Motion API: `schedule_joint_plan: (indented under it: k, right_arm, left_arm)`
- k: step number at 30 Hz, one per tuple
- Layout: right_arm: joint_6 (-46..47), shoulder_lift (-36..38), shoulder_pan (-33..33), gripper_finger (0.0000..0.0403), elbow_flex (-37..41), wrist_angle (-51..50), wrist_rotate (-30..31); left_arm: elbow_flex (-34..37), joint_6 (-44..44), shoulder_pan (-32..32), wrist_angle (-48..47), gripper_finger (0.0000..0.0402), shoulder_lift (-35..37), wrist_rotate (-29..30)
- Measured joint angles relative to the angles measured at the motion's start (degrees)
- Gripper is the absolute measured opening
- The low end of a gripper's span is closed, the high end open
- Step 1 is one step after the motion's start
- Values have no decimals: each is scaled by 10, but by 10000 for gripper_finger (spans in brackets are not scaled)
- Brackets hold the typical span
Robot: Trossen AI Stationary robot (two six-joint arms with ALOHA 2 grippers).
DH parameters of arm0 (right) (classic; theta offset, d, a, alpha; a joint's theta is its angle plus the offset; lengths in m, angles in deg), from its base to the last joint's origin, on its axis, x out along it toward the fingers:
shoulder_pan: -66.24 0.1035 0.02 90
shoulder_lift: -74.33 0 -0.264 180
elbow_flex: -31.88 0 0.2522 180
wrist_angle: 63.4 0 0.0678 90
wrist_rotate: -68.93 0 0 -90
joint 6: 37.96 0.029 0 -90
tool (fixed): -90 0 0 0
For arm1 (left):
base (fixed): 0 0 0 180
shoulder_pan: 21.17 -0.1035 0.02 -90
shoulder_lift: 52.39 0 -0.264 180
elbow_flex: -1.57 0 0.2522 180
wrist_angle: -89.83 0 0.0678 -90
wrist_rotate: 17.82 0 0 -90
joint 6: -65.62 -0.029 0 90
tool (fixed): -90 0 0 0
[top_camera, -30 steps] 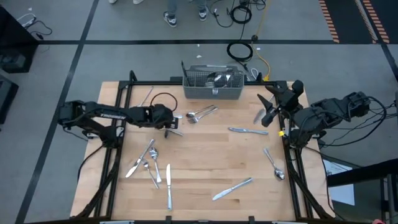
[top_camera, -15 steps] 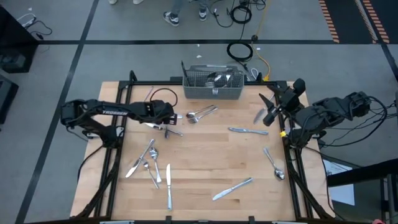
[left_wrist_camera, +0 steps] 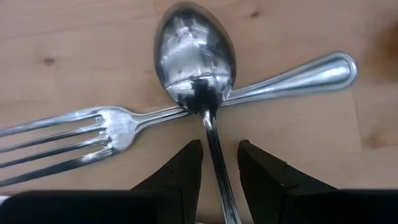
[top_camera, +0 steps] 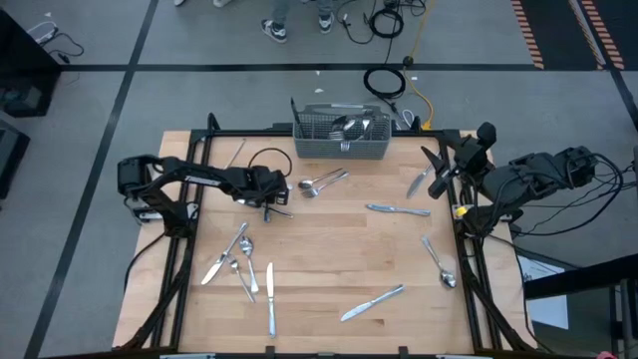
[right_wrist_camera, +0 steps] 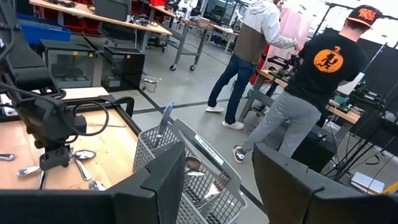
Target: Sort silverware
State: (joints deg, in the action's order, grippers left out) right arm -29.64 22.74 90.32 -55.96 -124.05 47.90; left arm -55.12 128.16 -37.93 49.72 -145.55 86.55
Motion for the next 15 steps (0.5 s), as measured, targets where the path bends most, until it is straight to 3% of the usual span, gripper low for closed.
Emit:
schedule_joint_plan:
  k: [2, 7, 15]
  right_arm:
    - [4, 1, 0, 176, 0, 0, 0]
    - [19, 1, 0, 176, 0, 0, 0]
    - [28, 2, 0, 176, 0, -2, 0]
  left_arm:
    - [-1, 13, 0, 0, 98, -5, 13]
    - [1, -3, 0, 2, 17, -7, 31]
    - [-13, 1, 16, 16, 12, 7, 42]
